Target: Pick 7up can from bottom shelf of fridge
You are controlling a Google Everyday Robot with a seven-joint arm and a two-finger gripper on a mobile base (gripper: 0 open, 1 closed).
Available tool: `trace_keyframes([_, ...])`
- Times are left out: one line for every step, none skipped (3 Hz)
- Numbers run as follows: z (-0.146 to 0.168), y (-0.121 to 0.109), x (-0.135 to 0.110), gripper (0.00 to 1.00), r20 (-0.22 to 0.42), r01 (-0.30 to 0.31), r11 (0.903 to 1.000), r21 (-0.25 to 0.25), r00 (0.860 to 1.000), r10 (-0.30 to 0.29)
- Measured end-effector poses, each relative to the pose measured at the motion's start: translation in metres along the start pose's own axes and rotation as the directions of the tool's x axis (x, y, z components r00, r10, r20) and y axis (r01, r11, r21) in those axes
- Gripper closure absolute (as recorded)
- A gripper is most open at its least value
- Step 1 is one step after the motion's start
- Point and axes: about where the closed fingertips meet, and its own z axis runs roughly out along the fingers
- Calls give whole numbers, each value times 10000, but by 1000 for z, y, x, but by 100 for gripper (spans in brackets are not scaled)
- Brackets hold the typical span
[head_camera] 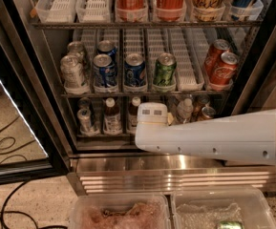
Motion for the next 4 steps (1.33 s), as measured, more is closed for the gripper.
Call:
trace_keyframes([4,-12,6,28,-201,-697,9969,376,9973,705])
trace_keyframes([4,-13,7,33,-212,-764,9963,403,9968,773])
trace_keyframes([4,-13,6,16,-208,-761,9963,404,9968,770])
trace_keyframes([6,-11,0,12,-94,-672,9968,428,9977,677])
